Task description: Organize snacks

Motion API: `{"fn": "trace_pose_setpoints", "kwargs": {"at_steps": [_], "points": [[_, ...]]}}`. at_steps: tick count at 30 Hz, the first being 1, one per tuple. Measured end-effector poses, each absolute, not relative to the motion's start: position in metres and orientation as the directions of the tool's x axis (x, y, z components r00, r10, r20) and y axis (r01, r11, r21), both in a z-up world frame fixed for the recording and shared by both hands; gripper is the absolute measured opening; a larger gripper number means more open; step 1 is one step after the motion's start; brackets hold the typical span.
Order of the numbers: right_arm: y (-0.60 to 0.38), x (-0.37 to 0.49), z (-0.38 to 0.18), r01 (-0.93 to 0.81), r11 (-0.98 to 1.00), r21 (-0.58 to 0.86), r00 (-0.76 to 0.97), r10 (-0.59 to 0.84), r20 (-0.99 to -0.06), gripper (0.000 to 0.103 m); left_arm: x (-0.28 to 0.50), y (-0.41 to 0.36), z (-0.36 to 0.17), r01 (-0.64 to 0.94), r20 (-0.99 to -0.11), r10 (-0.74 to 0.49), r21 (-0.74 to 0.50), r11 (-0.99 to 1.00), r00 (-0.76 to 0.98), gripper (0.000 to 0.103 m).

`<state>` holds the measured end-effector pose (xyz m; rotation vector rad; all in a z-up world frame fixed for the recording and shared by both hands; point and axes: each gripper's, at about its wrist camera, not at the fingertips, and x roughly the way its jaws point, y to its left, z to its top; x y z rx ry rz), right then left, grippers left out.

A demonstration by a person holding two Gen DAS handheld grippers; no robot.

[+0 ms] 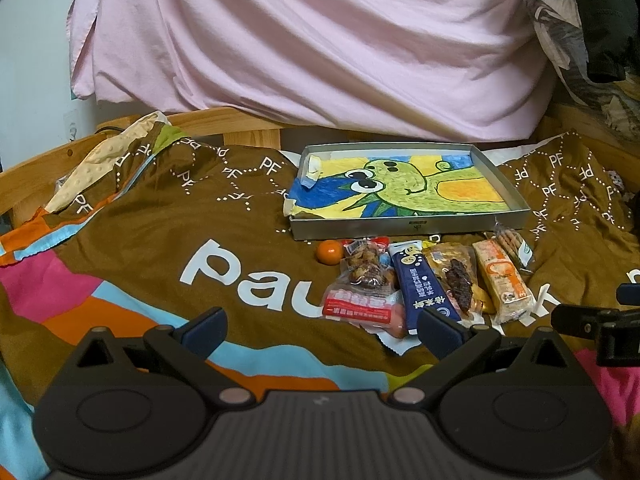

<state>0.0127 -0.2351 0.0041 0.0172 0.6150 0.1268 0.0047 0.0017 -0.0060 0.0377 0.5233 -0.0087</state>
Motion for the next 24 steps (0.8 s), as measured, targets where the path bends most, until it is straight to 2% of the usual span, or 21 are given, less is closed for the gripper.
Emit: {"fn": "trace_pose_setpoints", "kwargs": {"at_steps": [14, 24], "points": [[-0.231, 0.016, 0.009, -0.137, 0.990, 0.026, 0.813, 0.127, -0.569, 0.102, 0.010, -0.002, 0.000, 0.036, -0.499, -0.010, 0.043, 0.998, 0.866, 0.103], [-0.243, 0.025, 0.008, -0.175, 0.985, 0.009, 0.832, 0.152, -0.534, 0.102, 0.036, -0.018, 0.008, 0.106, -0.527, -0.076, 0.028, 0.994, 0.846, 0.103]]}}
